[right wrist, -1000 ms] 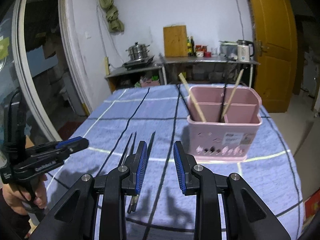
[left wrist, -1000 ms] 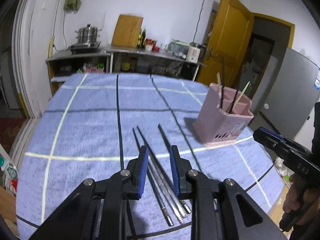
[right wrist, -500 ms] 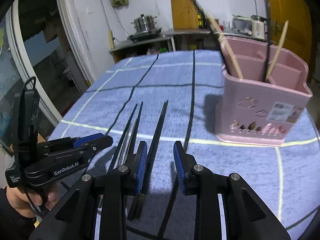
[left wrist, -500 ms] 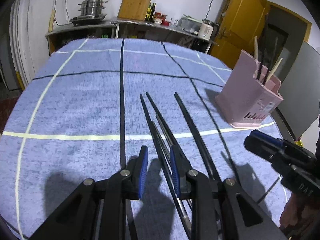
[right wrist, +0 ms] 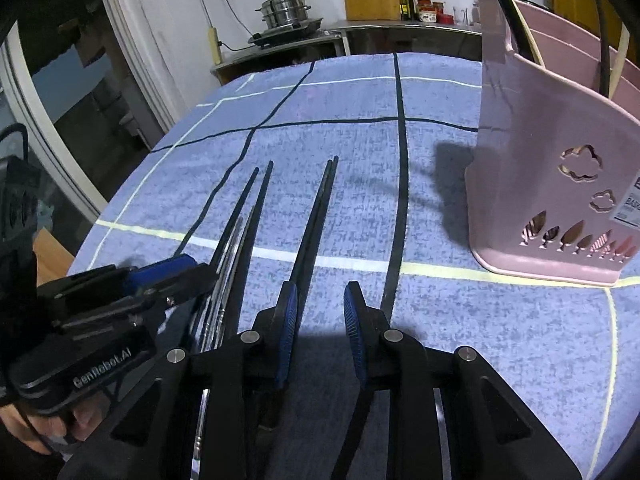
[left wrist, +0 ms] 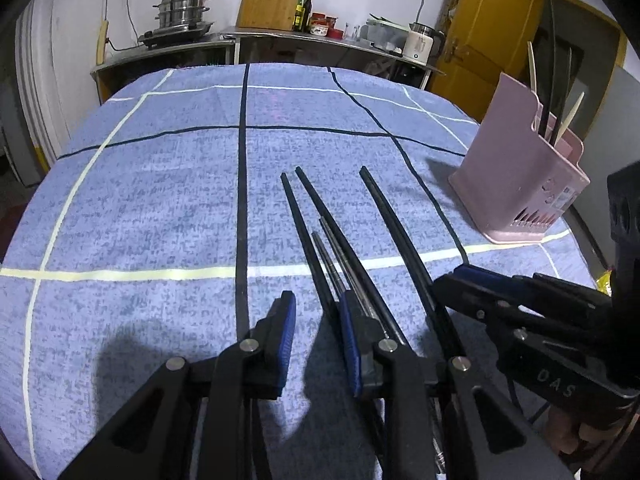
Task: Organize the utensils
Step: 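Lower the right tool onto the remaining black chopsticks and close it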
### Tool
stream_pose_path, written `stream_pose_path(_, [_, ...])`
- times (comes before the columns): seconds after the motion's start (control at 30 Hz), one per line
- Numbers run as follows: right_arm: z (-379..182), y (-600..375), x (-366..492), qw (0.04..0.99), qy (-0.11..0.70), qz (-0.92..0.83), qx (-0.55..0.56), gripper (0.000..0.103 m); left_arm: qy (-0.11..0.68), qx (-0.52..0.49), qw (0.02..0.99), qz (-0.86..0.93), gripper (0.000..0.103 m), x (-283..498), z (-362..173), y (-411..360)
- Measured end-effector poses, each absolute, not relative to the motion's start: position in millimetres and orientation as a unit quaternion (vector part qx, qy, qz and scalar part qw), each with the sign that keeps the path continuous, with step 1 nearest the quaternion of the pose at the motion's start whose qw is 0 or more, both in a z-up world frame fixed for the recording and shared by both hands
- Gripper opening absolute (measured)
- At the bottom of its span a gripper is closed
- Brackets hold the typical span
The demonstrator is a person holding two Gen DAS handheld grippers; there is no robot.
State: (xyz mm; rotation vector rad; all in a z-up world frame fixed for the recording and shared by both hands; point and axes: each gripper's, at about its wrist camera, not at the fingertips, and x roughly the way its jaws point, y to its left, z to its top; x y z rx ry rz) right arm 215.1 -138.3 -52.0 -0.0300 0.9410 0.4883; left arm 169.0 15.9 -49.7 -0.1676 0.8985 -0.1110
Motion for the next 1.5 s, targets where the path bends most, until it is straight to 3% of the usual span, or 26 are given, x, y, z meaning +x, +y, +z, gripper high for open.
stream_pose_path(0.3, [-53.5, -131.9, 223.2, 0.867, 0.446, 0.221, -0.023, 0.025, 0.435, -0.062, 0.898, -0.034, 0.025, 174.9, -50.1, 13.4])
stream_pose_path(0.4, [-53.8, -129.8, 225.0, 0.870, 0.446, 0.206, -0.048, 0.013, 0.436, -0.057, 0.898, -0.029, 0.020, 176.2, -50.2, 14.4])
stream_pose_path(0.47, [-53.8, -132.3, 224.6, 0.869, 0.448, 0.204, -0.046, 0.012, 0.435, -0.058, 0.898, -0.031, 0.015, 174.2, -50.3, 17.3])
stream_pose_path(0.63, [-54.0, -146.4, 218.0, 0.868, 0.453, 0.199, -0.035, 0.010, 0.438, -0.069, 0.896, -0.030, 0.012, 163.6, -50.1, 31.0])
stream_pose_path(0.87, [-51.8, -162.3, 206.1, 0.862, 0.461, 0.209, -0.028, 0.009, 0.443, -0.093, 0.891, -0.028, 0.012, 146.2, -49.1, 51.0])
stream_pose_path(1.5, [-53.1, -143.5, 248.8, 0.868, 0.462, 0.182, -0.027, 0.012, 0.458, -0.127, 0.880, -0.022, 0.013, 188.8, -50.6, 61.1])
